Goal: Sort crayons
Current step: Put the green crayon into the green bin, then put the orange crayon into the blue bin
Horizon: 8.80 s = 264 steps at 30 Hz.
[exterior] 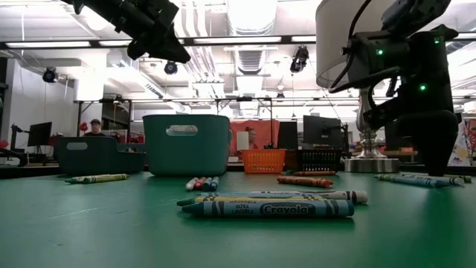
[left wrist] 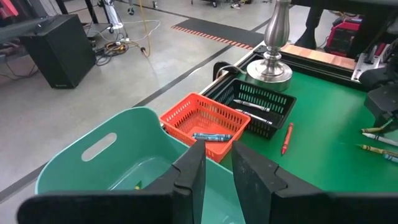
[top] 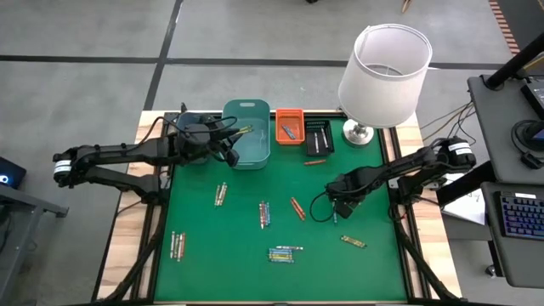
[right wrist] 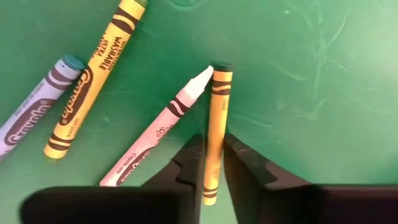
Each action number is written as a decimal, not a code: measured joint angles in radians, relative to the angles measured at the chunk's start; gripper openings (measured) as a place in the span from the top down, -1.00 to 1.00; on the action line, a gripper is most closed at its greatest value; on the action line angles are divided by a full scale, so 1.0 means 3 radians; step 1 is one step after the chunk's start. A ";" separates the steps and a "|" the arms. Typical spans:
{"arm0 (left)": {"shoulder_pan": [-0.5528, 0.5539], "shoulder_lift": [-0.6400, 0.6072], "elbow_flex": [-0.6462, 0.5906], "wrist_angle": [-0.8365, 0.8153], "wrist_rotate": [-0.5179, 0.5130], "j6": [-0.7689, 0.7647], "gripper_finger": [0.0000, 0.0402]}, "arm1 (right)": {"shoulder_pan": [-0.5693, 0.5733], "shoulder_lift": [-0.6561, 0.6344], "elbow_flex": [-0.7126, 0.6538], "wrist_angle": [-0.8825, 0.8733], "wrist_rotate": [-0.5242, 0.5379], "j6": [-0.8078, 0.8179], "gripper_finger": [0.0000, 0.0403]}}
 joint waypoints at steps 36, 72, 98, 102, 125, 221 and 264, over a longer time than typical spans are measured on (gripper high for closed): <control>-0.0390 -0.0712 -0.0028 -0.0191 -0.0010 0.0251 0.70 | -0.1042 -0.0074 0.1721 0.3530 -0.0147 -0.3016 0.94; -0.0386 -0.1517 -0.0378 -0.0148 -0.0264 0.0451 0.70 | -0.1713 0.2914 0.4939 0.0892 -0.0198 -0.3445 0.94; -0.0388 -0.1370 -0.0378 -0.0044 -0.0272 0.0450 0.70 | -0.1674 0.2944 0.4977 0.0488 -0.0310 -0.3735 0.94; -0.0388 -0.1352 -0.0378 -0.0029 -0.0272 0.0450 0.70 | -0.1643 0.2944 0.4977 0.0324 -0.0316 -0.3837 0.94; -0.0388 -0.1353 -0.0378 -0.0024 -0.0272 0.0411 0.70 | -0.1647 0.2944 0.4978 0.0366 -0.0284 -0.3705 0.73; -0.3431 0.1696 0.0040 -0.3045 0.1489 -0.6210 0.56 | -0.0336 0.0643 0.2970 0.0728 -0.0456 -0.3205 0.50; -0.3446 0.1944 0.0109 -0.2534 0.1334 -0.6193 0.56 | -0.0336 0.0645 0.2806 0.0792 -0.0456 -0.3180 0.50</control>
